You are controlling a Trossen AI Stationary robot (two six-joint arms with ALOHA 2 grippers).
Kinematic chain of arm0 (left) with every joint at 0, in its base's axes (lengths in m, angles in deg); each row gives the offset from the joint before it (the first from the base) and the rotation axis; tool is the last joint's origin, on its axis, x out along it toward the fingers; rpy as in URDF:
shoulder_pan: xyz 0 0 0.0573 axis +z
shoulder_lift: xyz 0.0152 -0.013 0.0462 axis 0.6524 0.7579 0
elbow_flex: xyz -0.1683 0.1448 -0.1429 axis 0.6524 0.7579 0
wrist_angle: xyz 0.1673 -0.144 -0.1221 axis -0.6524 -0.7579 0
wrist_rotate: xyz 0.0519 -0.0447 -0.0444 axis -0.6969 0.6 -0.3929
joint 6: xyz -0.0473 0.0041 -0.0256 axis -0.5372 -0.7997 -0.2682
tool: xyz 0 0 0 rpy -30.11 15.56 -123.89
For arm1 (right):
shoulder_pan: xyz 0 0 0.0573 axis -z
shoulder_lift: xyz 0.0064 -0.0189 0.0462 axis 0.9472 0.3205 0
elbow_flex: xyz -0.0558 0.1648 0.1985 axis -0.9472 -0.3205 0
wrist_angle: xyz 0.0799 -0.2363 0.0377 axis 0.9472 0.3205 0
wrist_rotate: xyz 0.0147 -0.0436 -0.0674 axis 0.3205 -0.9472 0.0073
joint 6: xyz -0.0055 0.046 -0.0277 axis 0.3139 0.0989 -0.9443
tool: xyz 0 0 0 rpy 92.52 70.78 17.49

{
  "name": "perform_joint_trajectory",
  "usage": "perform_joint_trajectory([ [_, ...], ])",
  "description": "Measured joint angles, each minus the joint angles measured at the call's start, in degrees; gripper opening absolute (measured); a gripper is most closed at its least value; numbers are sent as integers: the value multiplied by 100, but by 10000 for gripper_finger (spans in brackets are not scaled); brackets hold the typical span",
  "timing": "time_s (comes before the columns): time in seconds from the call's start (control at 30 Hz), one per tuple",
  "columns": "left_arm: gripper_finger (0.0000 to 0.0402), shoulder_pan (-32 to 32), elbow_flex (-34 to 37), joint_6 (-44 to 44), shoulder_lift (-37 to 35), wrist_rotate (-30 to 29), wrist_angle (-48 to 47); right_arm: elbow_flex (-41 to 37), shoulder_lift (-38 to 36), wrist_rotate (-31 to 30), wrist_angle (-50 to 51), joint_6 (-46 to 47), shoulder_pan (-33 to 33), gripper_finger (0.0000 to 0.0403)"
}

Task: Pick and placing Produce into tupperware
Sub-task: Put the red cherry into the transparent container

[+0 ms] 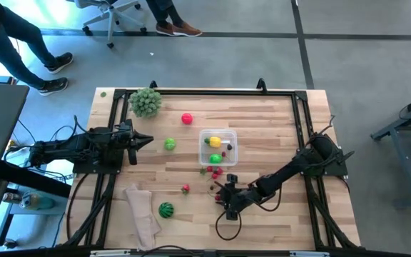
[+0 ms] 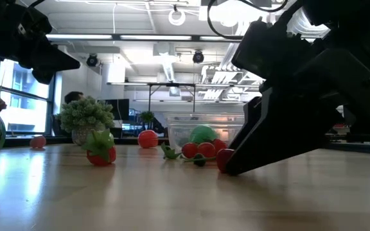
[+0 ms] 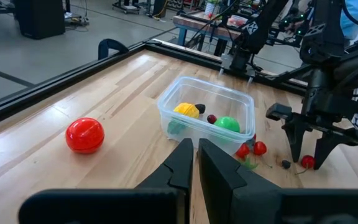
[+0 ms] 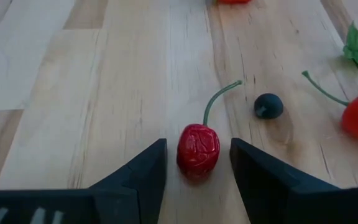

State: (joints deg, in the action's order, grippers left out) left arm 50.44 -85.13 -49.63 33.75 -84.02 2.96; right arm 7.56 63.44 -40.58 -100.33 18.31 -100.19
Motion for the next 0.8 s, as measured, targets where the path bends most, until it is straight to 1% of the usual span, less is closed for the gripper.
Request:
perform_joint_trajectory([
  [0.13, 17, 2, 1, 1, -2, 0, 0, 0, 0, 4, 4, 0, 2, 161],
  [0.33, 17, 0, -1, -1, 0, 0, 0, 0, 0, 20, 17, -7, 3, 127],
  [0.47, 17, 2, -1, 1, 0, 0, 0, 0, 0, 24, 20, -7, 4, 112],
  [0.63, 17, 2, -1, 0, 0, 0, 0, -2, 0, 32, 20, -7, 4, 99],
  [0.8, 17, 0, 1, 1, 0, 0, 0, -2, 0, 37, 17, -7, 4, 94],
])
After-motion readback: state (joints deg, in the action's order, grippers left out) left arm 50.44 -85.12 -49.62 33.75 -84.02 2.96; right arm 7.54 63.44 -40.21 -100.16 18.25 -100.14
